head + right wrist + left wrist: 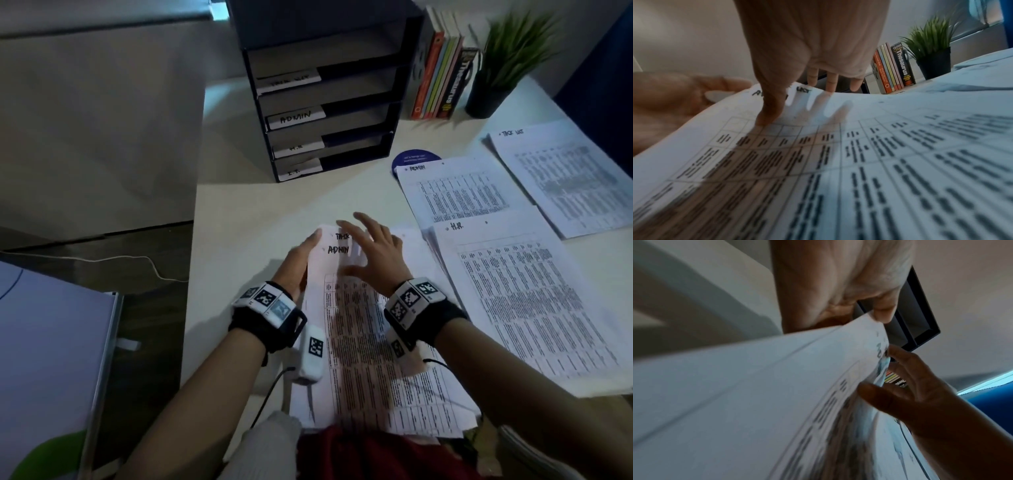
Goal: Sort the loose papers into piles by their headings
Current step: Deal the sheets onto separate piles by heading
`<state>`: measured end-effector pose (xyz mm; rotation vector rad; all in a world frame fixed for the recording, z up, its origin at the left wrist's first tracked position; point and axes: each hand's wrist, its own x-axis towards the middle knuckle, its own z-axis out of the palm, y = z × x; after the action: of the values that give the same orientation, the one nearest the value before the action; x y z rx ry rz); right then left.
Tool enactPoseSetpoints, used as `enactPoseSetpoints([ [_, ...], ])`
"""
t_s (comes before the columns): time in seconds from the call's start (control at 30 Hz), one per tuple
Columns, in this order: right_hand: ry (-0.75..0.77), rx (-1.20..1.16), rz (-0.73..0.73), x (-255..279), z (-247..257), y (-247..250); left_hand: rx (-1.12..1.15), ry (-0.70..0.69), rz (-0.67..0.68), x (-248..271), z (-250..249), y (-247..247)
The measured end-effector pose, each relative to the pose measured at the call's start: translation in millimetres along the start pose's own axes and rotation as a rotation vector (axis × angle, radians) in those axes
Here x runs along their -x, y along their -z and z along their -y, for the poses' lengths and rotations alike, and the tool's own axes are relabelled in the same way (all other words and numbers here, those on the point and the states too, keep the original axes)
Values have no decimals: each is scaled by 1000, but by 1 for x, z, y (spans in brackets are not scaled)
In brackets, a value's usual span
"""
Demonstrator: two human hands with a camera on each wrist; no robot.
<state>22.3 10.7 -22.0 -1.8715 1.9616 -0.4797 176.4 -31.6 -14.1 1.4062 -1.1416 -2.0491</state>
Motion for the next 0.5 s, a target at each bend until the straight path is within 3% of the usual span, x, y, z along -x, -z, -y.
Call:
enactPoseSetpoints([
  [0.13,93,-107,-158,8,0,-8,-30,54,-133,-15,-2,5],
  [0.33,221,-8,-233,19,-5,-15,61,155,-50,-11,-2,7],
  [0.43,217,43,-221,25,-10,-19,52,79,-65,-11,3,9],
  [0.5,142,36,-226,26,-15,-16,-109,8,-61,-11,10,4],
])
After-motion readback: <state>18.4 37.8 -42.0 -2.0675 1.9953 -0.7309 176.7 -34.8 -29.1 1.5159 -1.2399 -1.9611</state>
